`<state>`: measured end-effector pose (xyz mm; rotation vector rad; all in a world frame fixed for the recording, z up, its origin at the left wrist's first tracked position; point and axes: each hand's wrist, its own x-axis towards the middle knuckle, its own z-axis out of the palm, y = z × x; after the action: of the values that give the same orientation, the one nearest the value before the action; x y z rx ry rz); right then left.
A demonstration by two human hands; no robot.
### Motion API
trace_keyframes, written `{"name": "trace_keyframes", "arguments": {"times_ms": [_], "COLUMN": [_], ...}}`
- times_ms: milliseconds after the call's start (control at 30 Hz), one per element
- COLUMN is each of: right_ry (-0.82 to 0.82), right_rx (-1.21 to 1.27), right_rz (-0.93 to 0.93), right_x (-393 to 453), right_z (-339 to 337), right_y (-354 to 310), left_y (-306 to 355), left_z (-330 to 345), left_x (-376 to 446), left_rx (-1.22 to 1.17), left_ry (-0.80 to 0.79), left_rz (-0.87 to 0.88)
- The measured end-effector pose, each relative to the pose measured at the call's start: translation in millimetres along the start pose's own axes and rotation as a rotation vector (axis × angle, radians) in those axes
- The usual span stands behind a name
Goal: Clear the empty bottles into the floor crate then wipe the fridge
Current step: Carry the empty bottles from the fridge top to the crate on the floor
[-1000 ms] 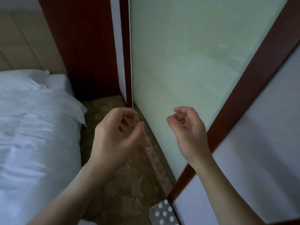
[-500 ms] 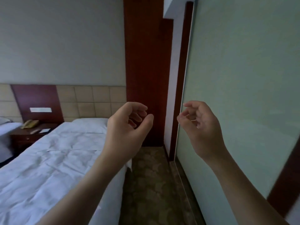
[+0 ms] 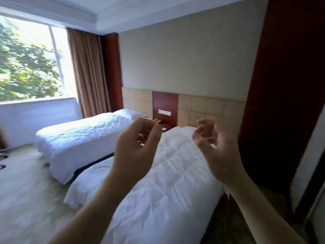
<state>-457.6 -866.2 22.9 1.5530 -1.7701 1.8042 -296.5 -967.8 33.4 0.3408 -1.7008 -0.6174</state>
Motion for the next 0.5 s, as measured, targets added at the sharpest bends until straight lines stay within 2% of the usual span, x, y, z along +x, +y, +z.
{"name": "trace_keyframes", "arguments": {"times_ms": [267, 500], "right_ry": [-0.342, -0.520], "right_rx": [0.395, 0.600], "right_rz": [-0.147, -0.242], "right_x": [-36.8, -75.9], "right_z": [164.6, 278.6], "right_y": [-100.2, -191.7], "left_y": [10.4, 33.7], "left_z": [-186.3, -329.9], "left_x": [-48.9, -85.4], "left_rx": [0.465, 0.690], "left_ry": [0.239, 0.464], "left_rz": [-0.079, -0.127]}}
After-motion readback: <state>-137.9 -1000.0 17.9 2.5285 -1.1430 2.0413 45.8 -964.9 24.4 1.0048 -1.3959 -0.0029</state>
